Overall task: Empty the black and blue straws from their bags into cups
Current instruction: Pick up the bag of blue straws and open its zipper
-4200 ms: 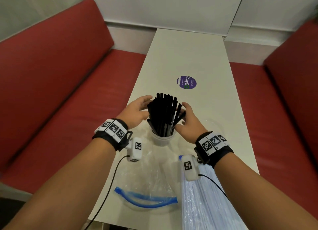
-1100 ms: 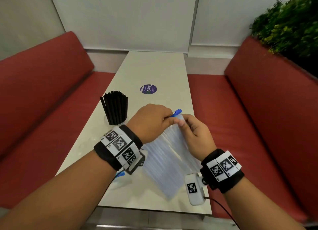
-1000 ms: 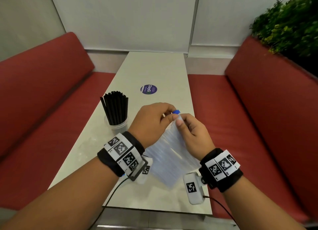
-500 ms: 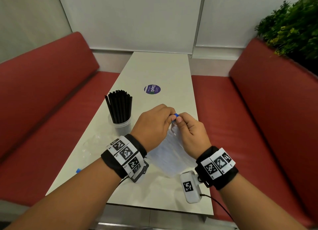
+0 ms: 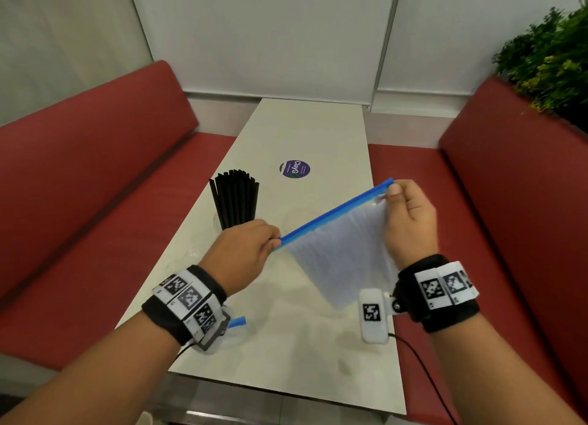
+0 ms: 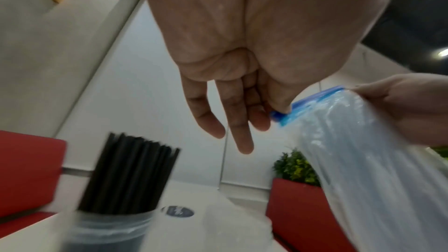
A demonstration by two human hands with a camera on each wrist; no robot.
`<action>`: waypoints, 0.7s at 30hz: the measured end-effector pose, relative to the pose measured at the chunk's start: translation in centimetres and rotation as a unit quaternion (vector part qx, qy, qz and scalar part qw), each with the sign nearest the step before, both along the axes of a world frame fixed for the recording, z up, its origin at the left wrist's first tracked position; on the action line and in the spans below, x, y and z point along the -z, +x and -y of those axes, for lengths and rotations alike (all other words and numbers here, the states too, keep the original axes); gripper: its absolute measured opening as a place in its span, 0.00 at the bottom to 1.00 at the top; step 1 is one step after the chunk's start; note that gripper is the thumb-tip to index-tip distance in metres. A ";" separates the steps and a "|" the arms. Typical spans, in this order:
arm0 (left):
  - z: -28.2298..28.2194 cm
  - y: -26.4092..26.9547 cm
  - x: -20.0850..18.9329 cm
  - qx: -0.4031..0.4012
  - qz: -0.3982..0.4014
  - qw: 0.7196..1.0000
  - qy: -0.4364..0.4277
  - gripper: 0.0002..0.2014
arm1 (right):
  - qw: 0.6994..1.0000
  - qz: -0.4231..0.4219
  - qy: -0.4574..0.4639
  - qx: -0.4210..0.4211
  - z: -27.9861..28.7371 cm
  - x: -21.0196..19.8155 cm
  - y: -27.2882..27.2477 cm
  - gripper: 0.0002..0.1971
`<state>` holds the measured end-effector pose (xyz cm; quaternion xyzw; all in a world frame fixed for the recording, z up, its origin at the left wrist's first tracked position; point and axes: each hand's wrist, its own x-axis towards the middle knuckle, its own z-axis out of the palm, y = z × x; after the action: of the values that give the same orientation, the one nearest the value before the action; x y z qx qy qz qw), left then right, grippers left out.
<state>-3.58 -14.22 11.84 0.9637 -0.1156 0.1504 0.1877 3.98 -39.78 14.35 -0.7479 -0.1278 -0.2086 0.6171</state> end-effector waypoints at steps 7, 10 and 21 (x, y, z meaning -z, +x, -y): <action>-1.0 -0.7 2.1 -0.038 -0.134 0.911 -0.387 0.21 | 0.996 -0.023 0.076 -0.041 -0.8 -1.2 0.1 0.13; 0.4 -0.2 3.0 0.011 -0.219 0.849 -0.481 0.42 | 0.986 -0.045 0.143 -0.069 -2.0 -1.8 0.0 0.13; 5.9 1.4 0.1 0.007 -0.135 0.802 -0.582 0.22 | 0.961 -0.120 0.176 -0.177 -7.1 1.1 -1.9 0.10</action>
<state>-2.17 -20.10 11.74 0.6829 0.0133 0.0568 0.7282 2.04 -32.67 13.30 -0.6125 -0.1449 -0.0238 0.7767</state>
